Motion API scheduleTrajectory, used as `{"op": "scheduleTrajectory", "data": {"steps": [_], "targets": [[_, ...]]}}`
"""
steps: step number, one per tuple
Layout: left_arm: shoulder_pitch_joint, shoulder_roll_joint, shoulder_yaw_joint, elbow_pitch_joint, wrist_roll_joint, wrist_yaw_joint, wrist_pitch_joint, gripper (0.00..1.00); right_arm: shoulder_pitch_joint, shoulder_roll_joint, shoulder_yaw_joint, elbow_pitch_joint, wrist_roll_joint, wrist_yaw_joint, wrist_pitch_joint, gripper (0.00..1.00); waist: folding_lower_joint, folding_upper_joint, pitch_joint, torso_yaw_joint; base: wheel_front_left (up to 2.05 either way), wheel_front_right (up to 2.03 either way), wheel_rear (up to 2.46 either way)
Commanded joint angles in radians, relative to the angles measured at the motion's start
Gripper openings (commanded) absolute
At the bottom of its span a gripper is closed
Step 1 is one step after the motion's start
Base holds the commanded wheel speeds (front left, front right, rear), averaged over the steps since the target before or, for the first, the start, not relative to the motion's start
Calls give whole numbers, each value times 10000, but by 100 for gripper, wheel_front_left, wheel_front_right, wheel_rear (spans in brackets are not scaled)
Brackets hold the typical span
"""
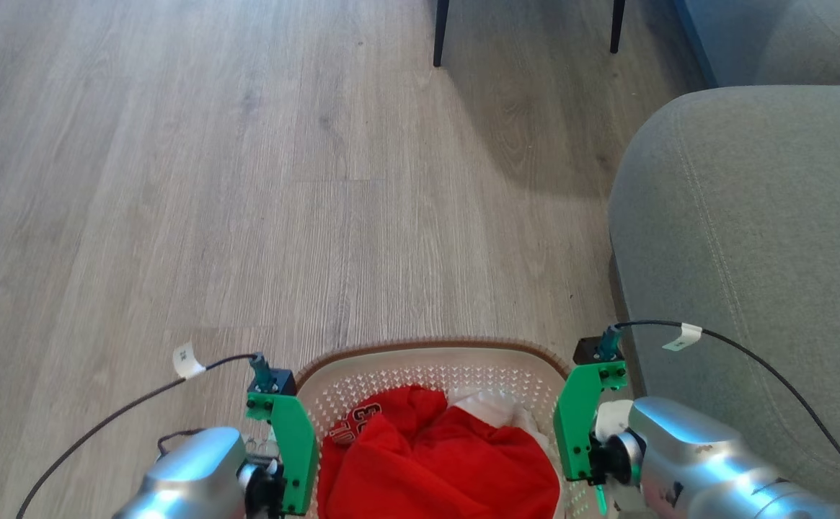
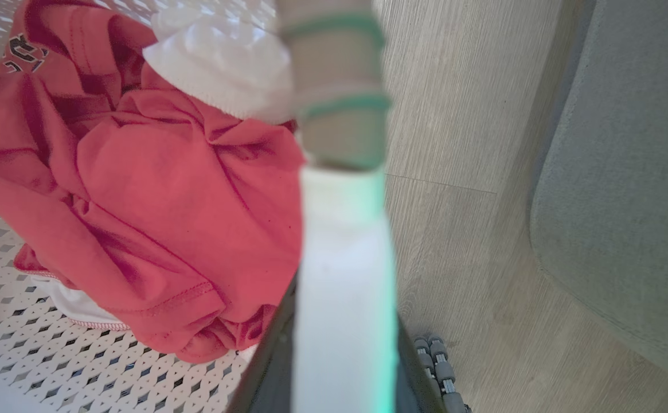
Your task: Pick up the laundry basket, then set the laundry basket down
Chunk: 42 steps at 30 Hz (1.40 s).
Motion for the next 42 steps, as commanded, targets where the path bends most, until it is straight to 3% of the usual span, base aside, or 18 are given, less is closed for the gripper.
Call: {"op": "scheduleTrajectory", "data": {"steps": [1,42], "targets": [[-426,138,121,-227,-41,-70,-58,0,-10,326,130,-446,-67,165,50,0,1,0,0,-14,0,0,0],[-485,226,26,-341,-202,-71,125,0,-36,327,152,-361,-29,165,135,0,1,0,-2,-72,0,0,0]]}}
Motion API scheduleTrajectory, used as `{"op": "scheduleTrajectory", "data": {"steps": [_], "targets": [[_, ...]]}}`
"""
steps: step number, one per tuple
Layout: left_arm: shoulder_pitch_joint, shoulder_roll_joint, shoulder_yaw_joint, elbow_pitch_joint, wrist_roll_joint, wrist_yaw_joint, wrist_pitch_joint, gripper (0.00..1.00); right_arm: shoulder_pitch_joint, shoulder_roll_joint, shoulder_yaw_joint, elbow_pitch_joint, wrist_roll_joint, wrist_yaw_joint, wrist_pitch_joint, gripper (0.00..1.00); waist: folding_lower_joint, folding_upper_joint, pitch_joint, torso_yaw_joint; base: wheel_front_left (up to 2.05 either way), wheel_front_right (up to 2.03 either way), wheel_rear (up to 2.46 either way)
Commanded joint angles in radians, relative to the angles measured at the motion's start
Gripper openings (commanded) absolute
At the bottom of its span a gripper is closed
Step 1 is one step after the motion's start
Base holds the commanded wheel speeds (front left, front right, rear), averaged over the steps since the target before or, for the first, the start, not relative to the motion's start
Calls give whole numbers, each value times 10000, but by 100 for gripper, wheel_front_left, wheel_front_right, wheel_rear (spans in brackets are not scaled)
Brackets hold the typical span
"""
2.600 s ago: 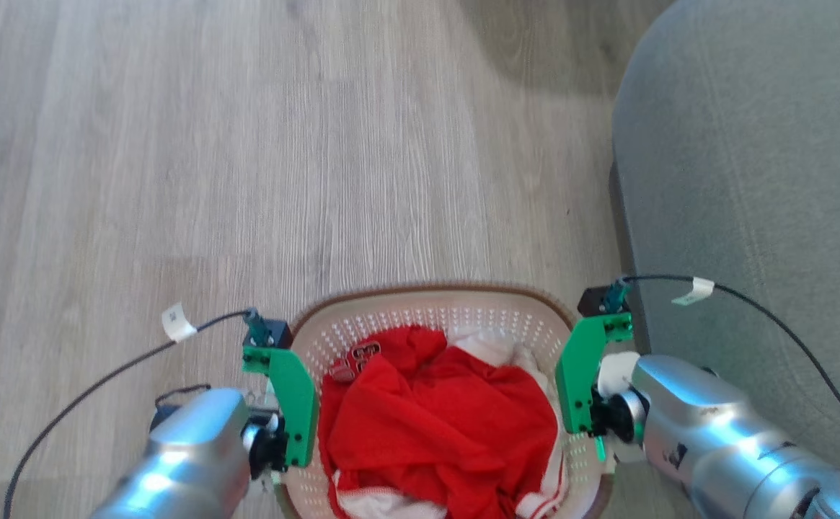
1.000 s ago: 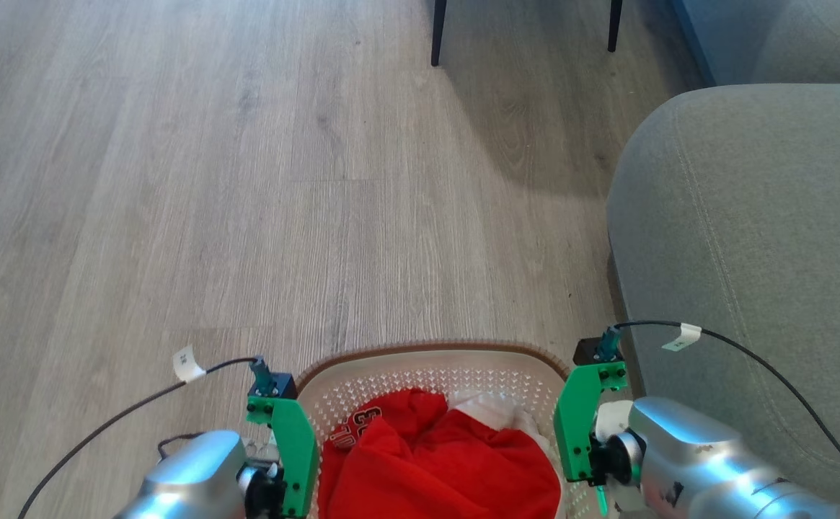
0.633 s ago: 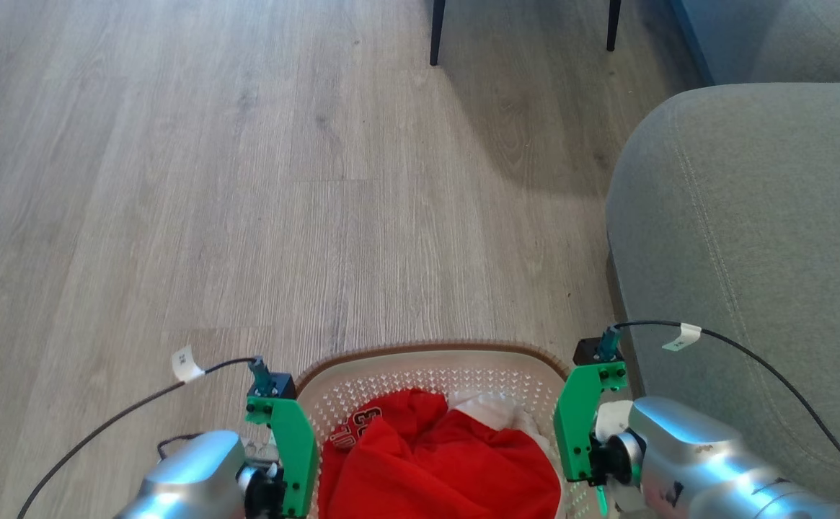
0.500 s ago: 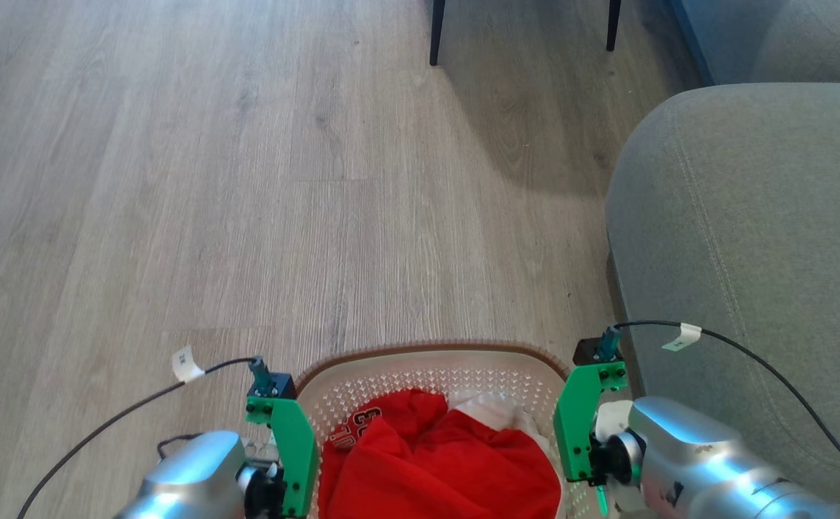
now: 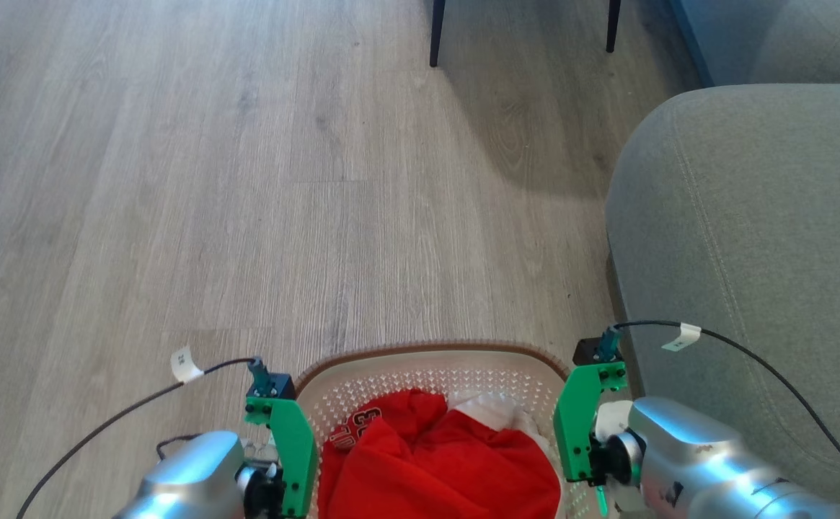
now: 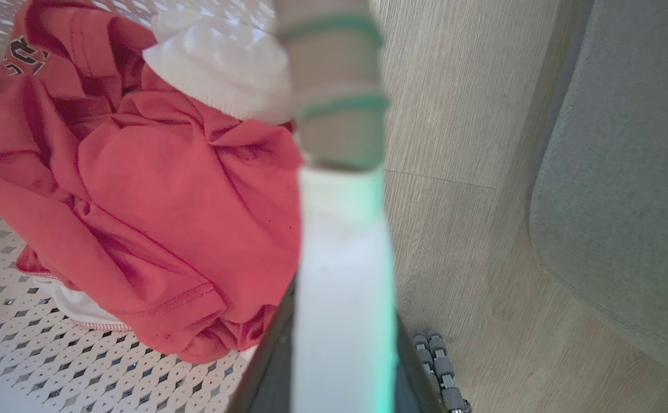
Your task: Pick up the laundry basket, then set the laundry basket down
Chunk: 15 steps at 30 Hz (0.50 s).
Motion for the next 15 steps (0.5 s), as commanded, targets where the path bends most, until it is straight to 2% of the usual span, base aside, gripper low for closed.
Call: {"op": "scheduleTrajectory", "data": {"steps": [1,15], "targets": [[-592,152,84,-231,41,-75,-12,0,-62,325,133,-356,-29,165,27,0,0,0,-1,5,0,0,0],[-574,106,72,-194,62,-75,-105,0,-52,325,135,-403,-72,165,5,0,0,0,10,26,0,0,0]]}}
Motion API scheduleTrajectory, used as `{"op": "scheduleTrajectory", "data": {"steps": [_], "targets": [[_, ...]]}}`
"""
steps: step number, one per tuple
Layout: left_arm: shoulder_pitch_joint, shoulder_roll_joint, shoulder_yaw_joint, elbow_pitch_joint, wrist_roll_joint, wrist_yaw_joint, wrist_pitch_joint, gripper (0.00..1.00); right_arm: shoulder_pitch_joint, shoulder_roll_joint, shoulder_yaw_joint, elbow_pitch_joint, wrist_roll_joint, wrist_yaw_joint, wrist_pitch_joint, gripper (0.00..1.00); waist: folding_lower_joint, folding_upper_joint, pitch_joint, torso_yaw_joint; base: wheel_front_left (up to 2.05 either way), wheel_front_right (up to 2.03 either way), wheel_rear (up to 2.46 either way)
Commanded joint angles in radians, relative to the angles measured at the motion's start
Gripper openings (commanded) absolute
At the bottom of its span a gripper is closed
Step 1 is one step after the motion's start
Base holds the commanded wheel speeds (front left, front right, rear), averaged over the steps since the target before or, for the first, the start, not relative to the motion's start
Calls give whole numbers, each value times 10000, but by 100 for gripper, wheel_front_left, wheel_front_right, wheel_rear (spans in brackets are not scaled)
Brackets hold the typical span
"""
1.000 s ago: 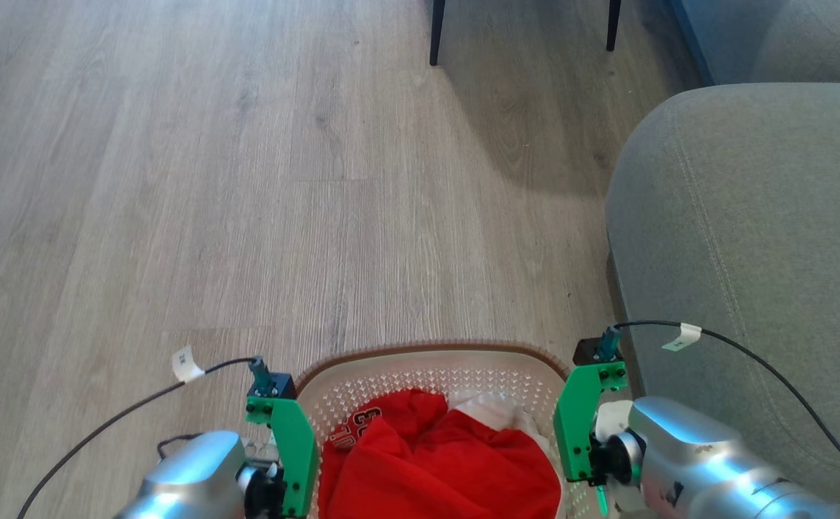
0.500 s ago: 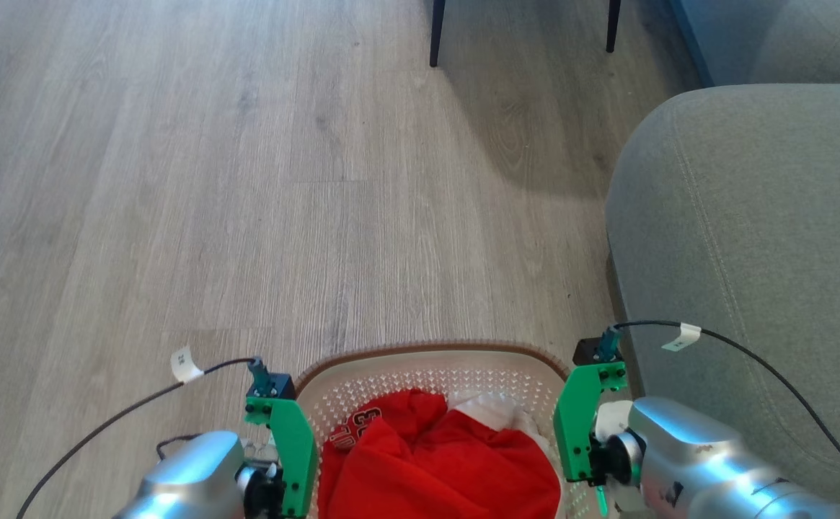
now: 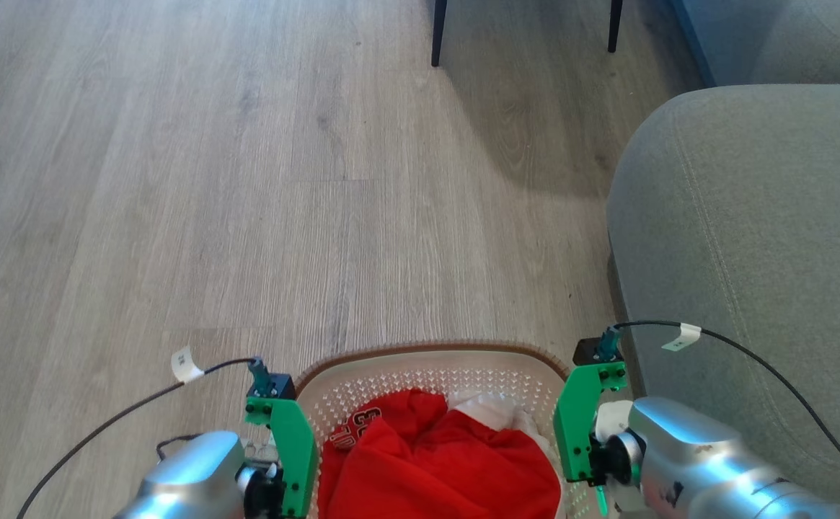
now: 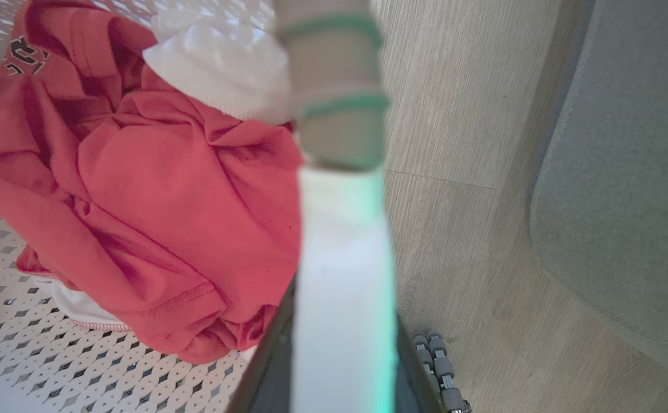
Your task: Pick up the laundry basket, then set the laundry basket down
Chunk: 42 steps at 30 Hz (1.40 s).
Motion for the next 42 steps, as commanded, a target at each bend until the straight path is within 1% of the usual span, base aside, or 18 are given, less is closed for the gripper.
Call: {"op": "scheduleTrajectory", "data": {"steps": [1,17,25,29,33,42], "targets": [[-573,110,79,-190,64,-75,-94,0,-54,325,133,-408,-78,165,3,0,-1,0,11,-10,0,0,0],[-598,59,70,-156,78,-75,-86,0,-21,325,134,-374,-103,165,-33,0,-1,0,125,-69,0,0,0],[-605,29,68,-139,133,-75,-142,0,-54,325,134,-375,-140,165,-109,0,-1,0,352,-78,0,0,0],[-748,-66,66,-6,256,-75,-382,0,-163,325,134,-435,-153,165,-306,0,-1,0,709,-55,0,0,0],[-930,-219,65,173,429,-75,-796,0,-386,184,134,-553,-257,165,-660,0,-1,0,1273,-58,0,0,0],[-1646,-560,64,640,786,-45,-1740,0,-974,-223,106,-706,-278,165,-1482,0,-1,0,2966,-84,0,0,0]]}}
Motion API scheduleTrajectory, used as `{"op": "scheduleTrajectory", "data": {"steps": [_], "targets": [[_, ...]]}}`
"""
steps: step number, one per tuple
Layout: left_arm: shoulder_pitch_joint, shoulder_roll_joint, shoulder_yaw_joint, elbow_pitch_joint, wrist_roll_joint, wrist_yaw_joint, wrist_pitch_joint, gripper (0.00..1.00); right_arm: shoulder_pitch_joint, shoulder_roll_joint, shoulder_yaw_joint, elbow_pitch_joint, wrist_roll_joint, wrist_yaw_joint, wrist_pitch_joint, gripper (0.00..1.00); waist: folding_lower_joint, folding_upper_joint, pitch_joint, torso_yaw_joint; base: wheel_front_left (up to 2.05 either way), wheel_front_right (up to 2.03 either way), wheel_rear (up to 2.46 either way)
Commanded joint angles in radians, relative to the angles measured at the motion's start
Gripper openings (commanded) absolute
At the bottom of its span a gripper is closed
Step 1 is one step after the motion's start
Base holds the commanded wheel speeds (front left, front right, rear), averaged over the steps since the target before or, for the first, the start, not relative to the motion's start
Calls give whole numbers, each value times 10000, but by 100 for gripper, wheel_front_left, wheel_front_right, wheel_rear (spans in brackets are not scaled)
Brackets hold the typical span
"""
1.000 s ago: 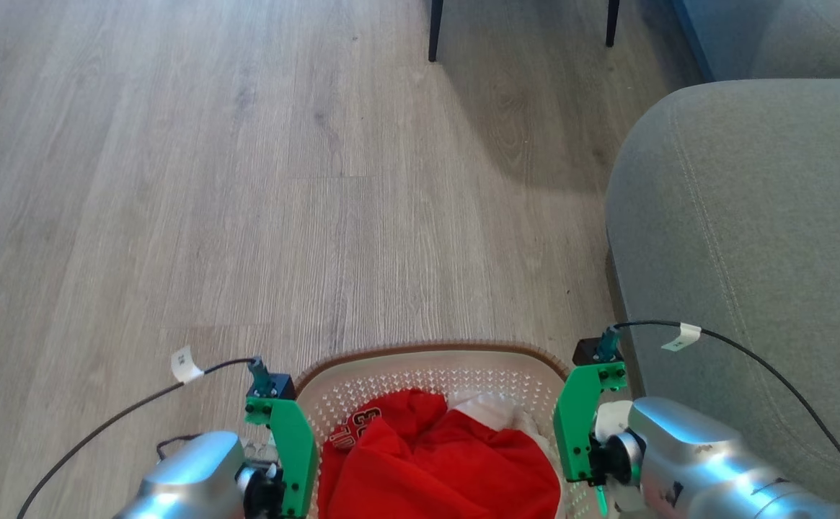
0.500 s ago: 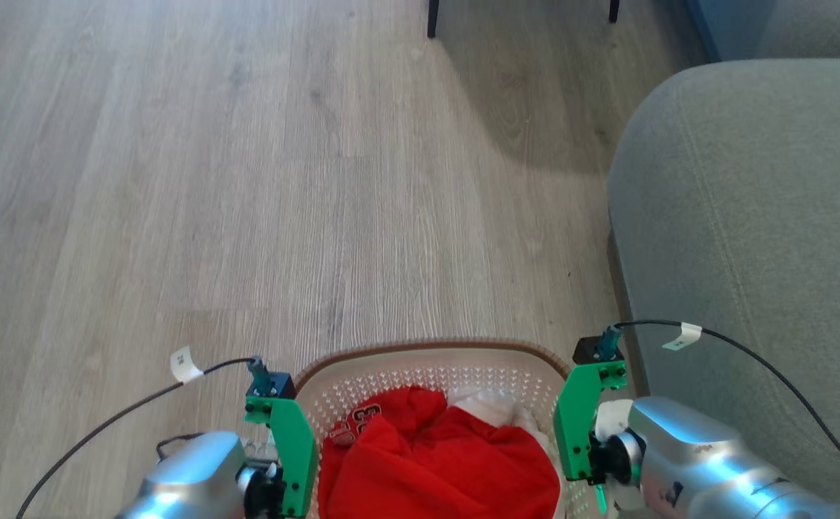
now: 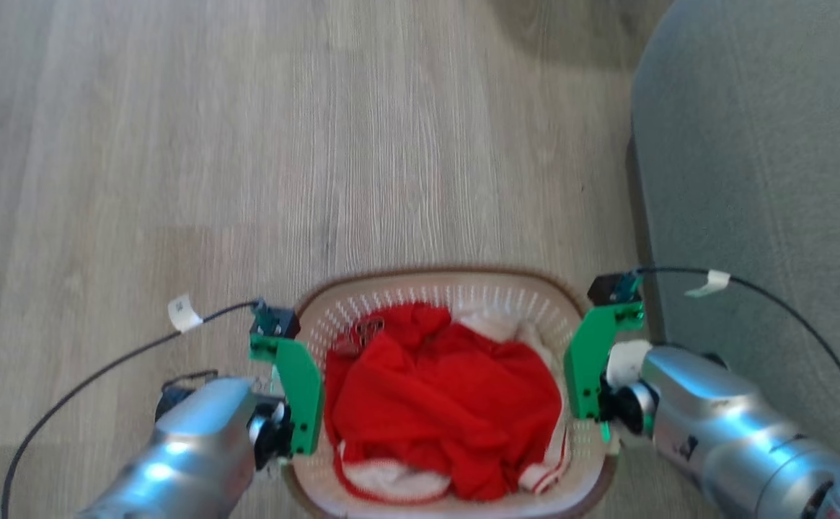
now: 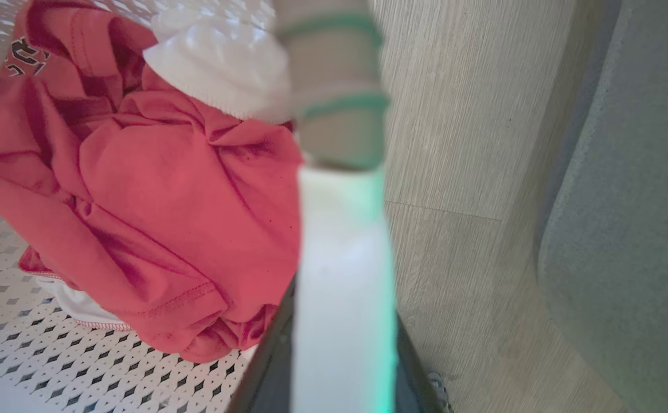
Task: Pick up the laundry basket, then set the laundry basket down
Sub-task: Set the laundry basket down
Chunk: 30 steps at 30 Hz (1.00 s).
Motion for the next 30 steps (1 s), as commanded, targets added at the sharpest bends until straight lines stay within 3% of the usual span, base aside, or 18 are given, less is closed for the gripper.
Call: {"op": "scheduleTrajectory", "data": {"steps": [1,17,30], "targets": [[-775,-62,70,-51,281,-1,-405,0,-248,90,86,-420,-67,165,-207,0,-1,0,801,1,0,0,0],[-2326,-192,85,-728,688,864,-1917,0,-1739,-738,-82,-684,163,165,-1737,0,-1,0,4209,71,0,0,0],[-3067,-194,73,-1128,1050,1431,-2623,0,-2344,-856,-23,-757,216,165,-2424,0,-1,0,5735,15,0,0,0]]}}
